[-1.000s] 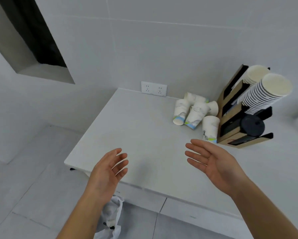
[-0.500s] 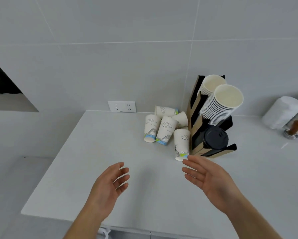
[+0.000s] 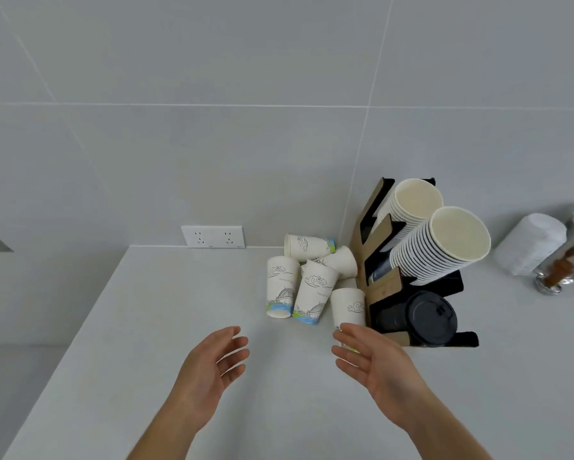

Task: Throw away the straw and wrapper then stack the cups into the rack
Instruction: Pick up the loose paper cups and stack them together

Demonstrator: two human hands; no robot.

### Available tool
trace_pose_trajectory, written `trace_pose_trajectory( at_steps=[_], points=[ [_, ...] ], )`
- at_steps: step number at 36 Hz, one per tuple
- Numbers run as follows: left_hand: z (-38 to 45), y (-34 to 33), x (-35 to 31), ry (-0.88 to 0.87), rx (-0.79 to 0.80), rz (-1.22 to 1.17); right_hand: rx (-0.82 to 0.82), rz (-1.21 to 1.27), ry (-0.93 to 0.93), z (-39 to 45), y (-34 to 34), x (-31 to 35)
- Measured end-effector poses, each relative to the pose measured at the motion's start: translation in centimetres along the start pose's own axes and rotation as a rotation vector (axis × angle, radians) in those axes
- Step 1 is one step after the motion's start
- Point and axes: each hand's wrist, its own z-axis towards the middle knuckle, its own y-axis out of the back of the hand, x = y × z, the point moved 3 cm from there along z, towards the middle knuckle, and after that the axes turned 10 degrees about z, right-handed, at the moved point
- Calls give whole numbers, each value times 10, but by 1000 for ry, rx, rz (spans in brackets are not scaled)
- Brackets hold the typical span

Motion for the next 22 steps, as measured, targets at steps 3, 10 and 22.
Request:
trace_pose_trajectory(
  at_steps=[3, 10, 22],
  points=[
    [22, -6, -5, 1, 0, 56, -26, -21, 4, 15, -8, 0],
    [70, -33, -18, 9, 41, 135, -120, -37, 20, 58, -30, 6],
    [153, -107, -48, -31, 130, 300, -220, -30, 19, 107, -55, 29]
  ],
)
